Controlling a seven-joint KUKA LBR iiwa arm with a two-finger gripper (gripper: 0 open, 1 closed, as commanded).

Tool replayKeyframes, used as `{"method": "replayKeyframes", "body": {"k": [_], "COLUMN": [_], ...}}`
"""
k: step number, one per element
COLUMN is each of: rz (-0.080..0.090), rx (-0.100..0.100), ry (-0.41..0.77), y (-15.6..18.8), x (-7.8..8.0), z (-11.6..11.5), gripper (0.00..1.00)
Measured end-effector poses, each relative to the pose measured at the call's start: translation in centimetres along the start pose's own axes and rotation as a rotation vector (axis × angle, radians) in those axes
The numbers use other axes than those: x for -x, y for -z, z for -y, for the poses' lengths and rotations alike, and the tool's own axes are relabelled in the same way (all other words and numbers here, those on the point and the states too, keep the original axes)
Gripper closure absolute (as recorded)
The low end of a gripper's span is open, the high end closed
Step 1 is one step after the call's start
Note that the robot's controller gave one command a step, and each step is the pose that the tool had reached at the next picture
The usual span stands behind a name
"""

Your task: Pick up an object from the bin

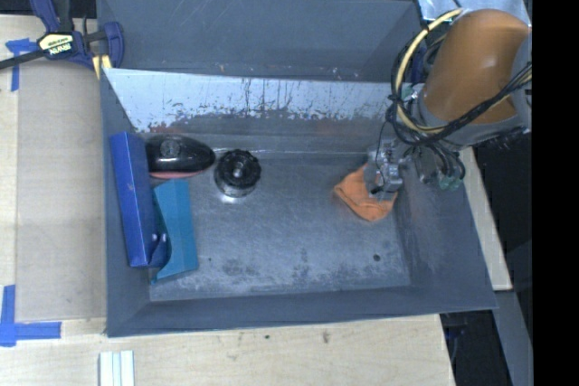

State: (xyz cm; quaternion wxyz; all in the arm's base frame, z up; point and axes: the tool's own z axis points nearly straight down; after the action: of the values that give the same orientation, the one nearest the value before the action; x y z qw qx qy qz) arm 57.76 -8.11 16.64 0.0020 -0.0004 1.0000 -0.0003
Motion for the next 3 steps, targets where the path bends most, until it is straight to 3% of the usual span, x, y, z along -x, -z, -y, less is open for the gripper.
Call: {"method": "replayKeyframes", "body": {"k": [1, 2, 3], "rz": [0.004, 0.000, 0.001], "rx": [-0.001, 0.000, 0.000], "ry": [0.021, 0.031, 0.052], "y": [-1.8, -3.2, -5.9], "x": [1.8, 2.0, -0.3], "z": [-0.2, -0.4, -0.3], "gripper": [1.00, 1.00, 1.00]}}
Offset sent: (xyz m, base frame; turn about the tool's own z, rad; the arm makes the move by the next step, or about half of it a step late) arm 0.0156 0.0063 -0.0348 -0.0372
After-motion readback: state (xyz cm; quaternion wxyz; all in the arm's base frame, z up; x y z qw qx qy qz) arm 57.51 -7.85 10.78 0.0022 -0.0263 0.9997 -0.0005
